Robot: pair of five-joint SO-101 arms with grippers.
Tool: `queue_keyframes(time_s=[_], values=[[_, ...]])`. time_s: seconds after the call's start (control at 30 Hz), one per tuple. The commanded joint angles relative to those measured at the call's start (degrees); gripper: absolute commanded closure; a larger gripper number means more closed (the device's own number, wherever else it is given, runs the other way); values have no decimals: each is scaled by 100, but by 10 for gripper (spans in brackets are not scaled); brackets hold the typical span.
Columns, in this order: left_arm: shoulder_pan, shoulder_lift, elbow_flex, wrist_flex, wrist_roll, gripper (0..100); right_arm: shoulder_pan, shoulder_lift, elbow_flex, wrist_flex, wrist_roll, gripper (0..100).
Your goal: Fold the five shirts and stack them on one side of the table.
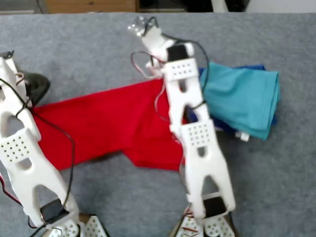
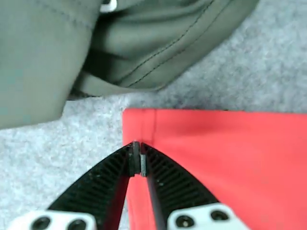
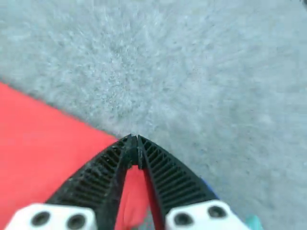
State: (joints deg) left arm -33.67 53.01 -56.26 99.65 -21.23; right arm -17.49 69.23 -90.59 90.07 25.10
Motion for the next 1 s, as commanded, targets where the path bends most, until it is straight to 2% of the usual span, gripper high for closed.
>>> queue_keyframes(time_s=[0.0,0.2,0.33,0.43,0.6,0.8,0.9,0.97], values=[[-123,-514,-273,123,-44,981,-189,-453,-435,1090,132,997],[-220,-2185,1231,123,-598,981,-251,-1138,-127,1257,105,998],[-255,-3486,2549,62,-809,981,-462,-2079,884,1257,123,998],[-273,-4259,3552,-343,-774,981,-637,-2905,1921,1240,193,998],[-273,-5719,5389,-1002,-800,981,-1042,-4365,4119,1240,1292,998],[-246,-7820,7789,-1899,-800,981,-1138,-6018,6686,1037,2110,997],[-211,-8479,8624,-1899,-862,980,-1174,-6782,7934,888,2505,995],[-211,-8708,8844,-1697,-897,980,-1209,-7363,8796,607,2716,960]])
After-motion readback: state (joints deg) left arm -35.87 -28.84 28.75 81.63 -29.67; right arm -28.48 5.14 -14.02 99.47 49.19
